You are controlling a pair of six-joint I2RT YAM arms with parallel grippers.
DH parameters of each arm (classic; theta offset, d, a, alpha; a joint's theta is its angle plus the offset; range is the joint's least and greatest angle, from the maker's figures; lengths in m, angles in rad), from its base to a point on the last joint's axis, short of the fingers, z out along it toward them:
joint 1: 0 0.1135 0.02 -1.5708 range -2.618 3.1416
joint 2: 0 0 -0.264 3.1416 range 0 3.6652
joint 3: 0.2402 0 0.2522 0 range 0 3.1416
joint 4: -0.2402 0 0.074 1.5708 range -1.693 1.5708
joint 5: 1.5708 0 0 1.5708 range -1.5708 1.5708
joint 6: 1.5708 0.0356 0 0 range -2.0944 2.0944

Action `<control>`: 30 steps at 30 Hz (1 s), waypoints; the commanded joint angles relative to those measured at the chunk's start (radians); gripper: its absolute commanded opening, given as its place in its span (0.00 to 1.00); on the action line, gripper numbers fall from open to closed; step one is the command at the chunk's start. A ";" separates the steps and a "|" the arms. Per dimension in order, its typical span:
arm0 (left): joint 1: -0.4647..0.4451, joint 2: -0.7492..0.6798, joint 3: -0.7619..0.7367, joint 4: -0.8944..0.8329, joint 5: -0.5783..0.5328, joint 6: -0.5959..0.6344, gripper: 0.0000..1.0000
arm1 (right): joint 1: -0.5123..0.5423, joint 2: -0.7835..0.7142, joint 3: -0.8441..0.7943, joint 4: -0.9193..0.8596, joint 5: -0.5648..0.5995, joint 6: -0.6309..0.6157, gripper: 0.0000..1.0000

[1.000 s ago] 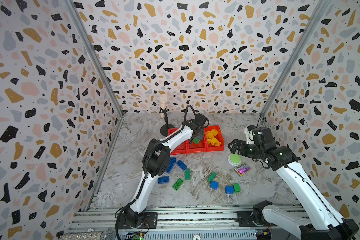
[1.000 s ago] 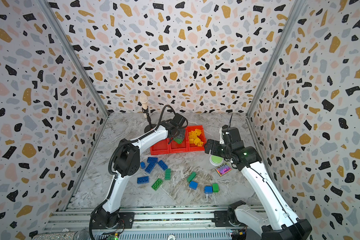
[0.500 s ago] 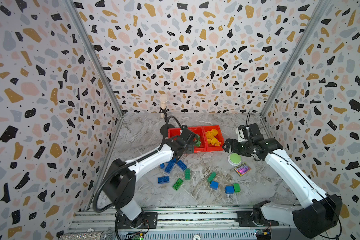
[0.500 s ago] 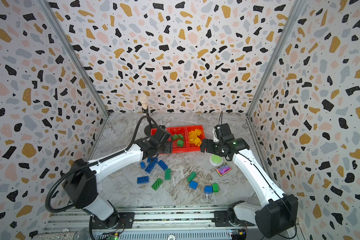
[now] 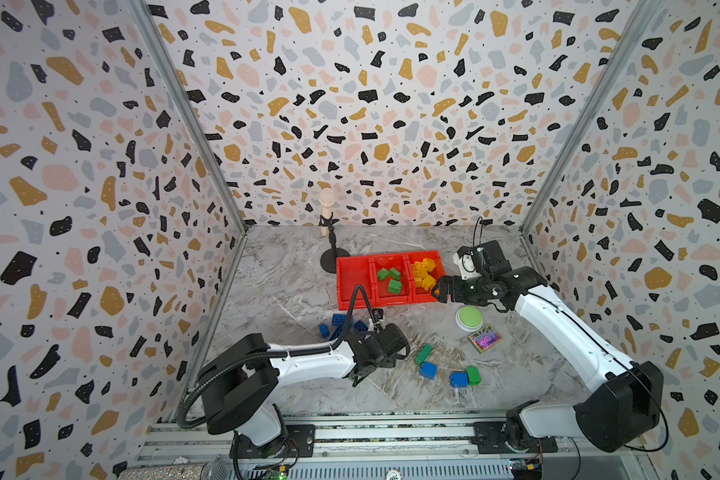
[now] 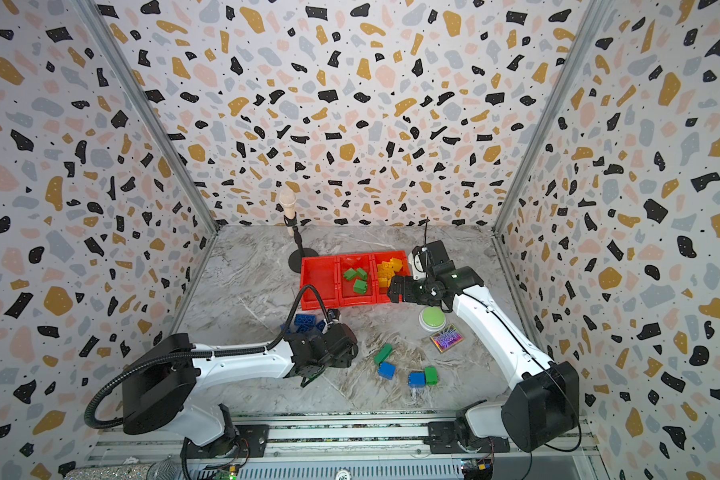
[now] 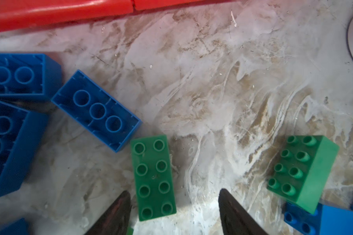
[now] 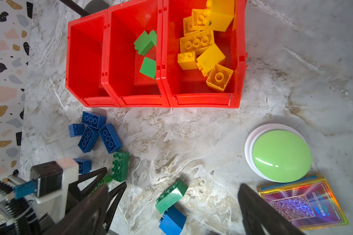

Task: Sort the legos into containers by color
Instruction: 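Lower the left gripper onto a green 2x4 brick beside the blue bricks, then drop the green 2x4 brick into the middle bin while the right gripper reaches out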

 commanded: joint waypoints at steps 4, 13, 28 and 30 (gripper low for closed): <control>0.006 0.091 0.024 0.033 -0.019 -0.018 0.65 | 0.002 -0.063 0.034 -0.061 0.038 -0.034 0.99; 0.016 0.164 0.117 -0.044 0.000 0.007 0.13 | -0.019 -0.119 0.018 -0.100 0.063 -0.033 0.99; 0.206 0.377 0.744 -0.303 -0.075 0.318 0.13 | -0.035 -0.185 -0.005 -0.108 0.072 0.022 0.99; 0.241 0.431 0.827 -0.311 -0.062 0.346 0.14 | -0.034 -0.196 -0.008 -0.112 0.067 0.034 0.99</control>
